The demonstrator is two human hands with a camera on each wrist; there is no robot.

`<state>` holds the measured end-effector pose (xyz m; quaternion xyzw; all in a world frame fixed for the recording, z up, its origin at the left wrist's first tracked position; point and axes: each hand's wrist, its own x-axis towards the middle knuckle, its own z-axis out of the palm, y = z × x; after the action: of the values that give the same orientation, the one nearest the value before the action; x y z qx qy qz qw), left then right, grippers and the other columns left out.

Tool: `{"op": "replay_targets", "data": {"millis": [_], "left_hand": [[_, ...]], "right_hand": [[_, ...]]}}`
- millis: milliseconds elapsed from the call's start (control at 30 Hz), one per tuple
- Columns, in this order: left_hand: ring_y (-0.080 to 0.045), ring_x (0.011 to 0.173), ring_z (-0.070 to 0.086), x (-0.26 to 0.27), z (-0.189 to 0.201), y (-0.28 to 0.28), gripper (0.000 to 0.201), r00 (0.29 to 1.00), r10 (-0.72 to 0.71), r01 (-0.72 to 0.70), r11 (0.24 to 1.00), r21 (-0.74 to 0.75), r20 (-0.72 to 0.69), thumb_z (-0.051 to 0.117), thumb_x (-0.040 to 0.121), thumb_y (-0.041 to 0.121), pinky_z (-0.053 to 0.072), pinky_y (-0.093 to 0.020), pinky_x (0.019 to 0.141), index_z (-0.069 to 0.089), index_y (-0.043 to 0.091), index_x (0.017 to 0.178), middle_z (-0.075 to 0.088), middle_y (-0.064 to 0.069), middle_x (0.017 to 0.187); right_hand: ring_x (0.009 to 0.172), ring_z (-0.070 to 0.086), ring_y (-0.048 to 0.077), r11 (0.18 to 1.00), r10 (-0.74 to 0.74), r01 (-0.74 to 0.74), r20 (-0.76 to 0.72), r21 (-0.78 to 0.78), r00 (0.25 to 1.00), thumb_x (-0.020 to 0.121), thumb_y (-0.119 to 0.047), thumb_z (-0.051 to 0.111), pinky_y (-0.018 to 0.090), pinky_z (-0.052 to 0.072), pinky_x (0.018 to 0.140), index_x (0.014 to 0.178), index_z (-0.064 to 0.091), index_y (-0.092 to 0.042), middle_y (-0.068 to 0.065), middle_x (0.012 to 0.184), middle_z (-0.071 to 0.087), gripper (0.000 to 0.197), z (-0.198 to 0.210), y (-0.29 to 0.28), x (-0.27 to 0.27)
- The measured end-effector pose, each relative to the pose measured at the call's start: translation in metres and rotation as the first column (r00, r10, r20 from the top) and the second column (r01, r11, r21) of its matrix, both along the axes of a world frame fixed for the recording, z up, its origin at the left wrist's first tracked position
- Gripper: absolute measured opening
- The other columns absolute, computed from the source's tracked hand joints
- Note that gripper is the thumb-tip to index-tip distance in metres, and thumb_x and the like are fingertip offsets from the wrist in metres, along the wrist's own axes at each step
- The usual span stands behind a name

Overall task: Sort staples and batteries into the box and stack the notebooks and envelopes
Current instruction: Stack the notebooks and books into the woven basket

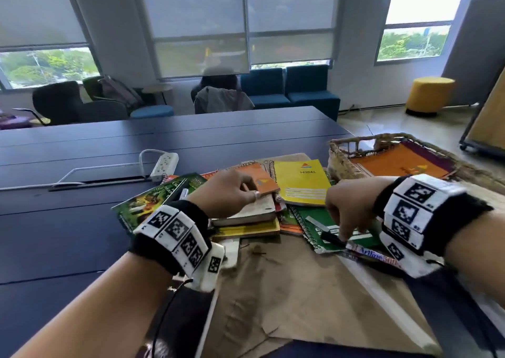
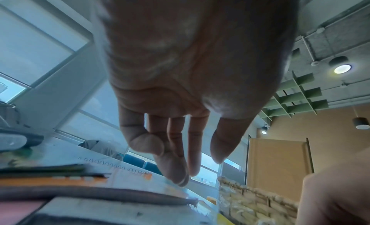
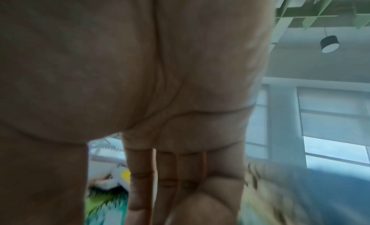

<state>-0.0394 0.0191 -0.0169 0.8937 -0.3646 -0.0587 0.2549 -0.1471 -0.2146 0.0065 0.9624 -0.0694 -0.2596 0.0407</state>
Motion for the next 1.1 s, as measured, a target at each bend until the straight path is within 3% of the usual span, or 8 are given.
{"op": "replay_targets", "data": {"millis": [100, 233, 333, 467, 633, 767, 933, 1100], "left_hand": [[0.0, 0.059, 0.056, -0.003, -0.009, -0.003, 0.012, 1.0, -0.011, 0.011, 1.0, 0.014, -0.016, 0.067, 0.097, 0.027, 0.045, -0.023, 0.063, 0.072, 0.016, 0.095, 0.07, 0.002, 0.08], [-0.001, 0.065, 0.058, -0.017, -0.017, -0.017, 0.013, 0.996, -0.09, 0.09, 0.996, -0.012, -0.015, 0.069, 0.095, 0.027, 0.047, -0.025, 0.066, 0.074, 0.015, 0.095, 0.069, 0.005, 0.08], [0.002, 0.071, 0.062, -0.029, -0.019, -0.032, 0.01, 0.981, -0.196, 0.196, 0.981, -0.008, 0.0, 0.071, 0.094, 0.024, 0.049, -0.02, 0.067, 0.075, 0.015, 0.096, 0.068, 0.011, 0.08], [-0.012, 0.078, 0.066, -0.047, -0.021, -0.061, 0.003, 0.936, -0.351, 0.351, 0.936, 0.016, 0.022, 0.075, 0.088, 0.016, 0.054, -0.032, 0.076, 0.076, 0.015, 0.092, 0.073, 0.003, 0.084], [-0.015, 0.081, 0.065, -0.07, -0.028, -0.103, 0.015, 0.83, -0.557, 0.549, 0.827, 0.119, 0.036, 0.078, 0.085, 0.011, 0.053, -0.029, 0.074, 0.077, 0.02, 0.097, 0.073, 0.002, 0.09], [-0.02, 0.09, 0.064, -0.088, -0.034, -0.135, 0.021, 0.763, -0.645, 0.617, 0.745, 0.252, 0.039, 0.08, 0.081, 0.019, 0.051, -0.029, 0.077, 0.076, 0.018, 0.102, 0.072, -0.001, 0.099], [-0.032, 0.098, 0.064, -0.106, -0.035, -0.16, 0.018, 0.755, -0.656, 0.601, 0.687, 0.408, -0.006, 0.075, 0.084, 0.016, 0.054, -0.038, 0.083, 0.074, 0.015, 0.102, 0.071, -0.008, 0.106], [-0.032, 0.092, 0.062, -0.108, -0.038, -0.165, 0.012, 0.716, -0.697, 0.617, 0.598, 0.511, -0.049, 0.069, 0.091, 0.017, 0.054, -0.04, 0.08, 0.067, 0.013, 0.103, 0.069, -0.01, 0.102]], "right_hand": [[0.046, 0.055, 0.01, 0.999, 0.023, -0.024, -0.015, -0.034, 1.0, 0.081, -0.024, 0.083, 0.019, 0.043, 0.043, 0.101, 0.076, -0.001, 0.0, 0.065, 0.066, 0.031, -0.012, 0.007, -0.002], [0.072, 0.057, 0.021, 0.998, 0.045, -0.045, 0.001, -0.042, 0.999, 0.087, -0.025, 0.076, 0.024, 0.04, 0.051, 0.093, 0.074, -0.003, 0.005, 0.082, 0.067, 0.023, -0.023, 0.008, -0.005], [0.066, 0.053, 0.023, 1.0, 0.01, -0.009, 0.102, -0.009, 0.995, 0.085, -0.02, 0.07, 0.024, 0.037, 0.05, 0.078, 0.066, -0.008, 0.007, 0.076, 0.064, 0.015, -0.018, 0.002, -0.01], [0.069, 0.058, 0.021, 0.986, -0.054, 0.002, 0.309, 0.167, 0.95, 0.084, -0.024, 0.07, 0.028, 0.043, 0.054, 0.081, 0.071, -0.007, 0.008, 0.079, 0.072, 0.017, 0.001, -0.014, -0.015], [0.061, 0.059, 0.016, 0.915, -0.251, -0.01, 0.588, 0.404, 0.769, 0.082, -0.028, 0.073, 0.028, 0.046, 0.056, 0.073, 0.066, -0.016, 0.001, 0.071, 0.069, 0.017, 0.026, -0.038, -0.027], [0.062, 0.061, 0.02, 0.834, -0.43, -0.031, 0.683, 0.551, 0.591, 0.081, -0.028, 0.072, 0.038, 0.055, 0.065, 0.075, 0.068, -0.012, 0.006, 0.073, 0.072, 0.018, 0.042, -0.06, -0.039], [0.064, 0.066, 0.022, 0.746, -0.576, -0.103, 0.715, 0.658, 0.397, 0.084, -0.022, 0.07, 0.043, 0.058, 0.066, 0.079, 0.068, -0.007, 0.011, 0.075, 0.072, 0.016, 0.056, -0.09, -0.054], [0.067, 0.068, 0.02, 0.727, -0.617, -0.064, 0.692, 0.683, 0.375, 0.087, -0.019, 0.07, 0.041, 0.057, 0.066, 0.084, 0.07, -0.007, 0.008, 0.078, 0.075, 0.013, 0.049, -0.113, -0.058]]}}
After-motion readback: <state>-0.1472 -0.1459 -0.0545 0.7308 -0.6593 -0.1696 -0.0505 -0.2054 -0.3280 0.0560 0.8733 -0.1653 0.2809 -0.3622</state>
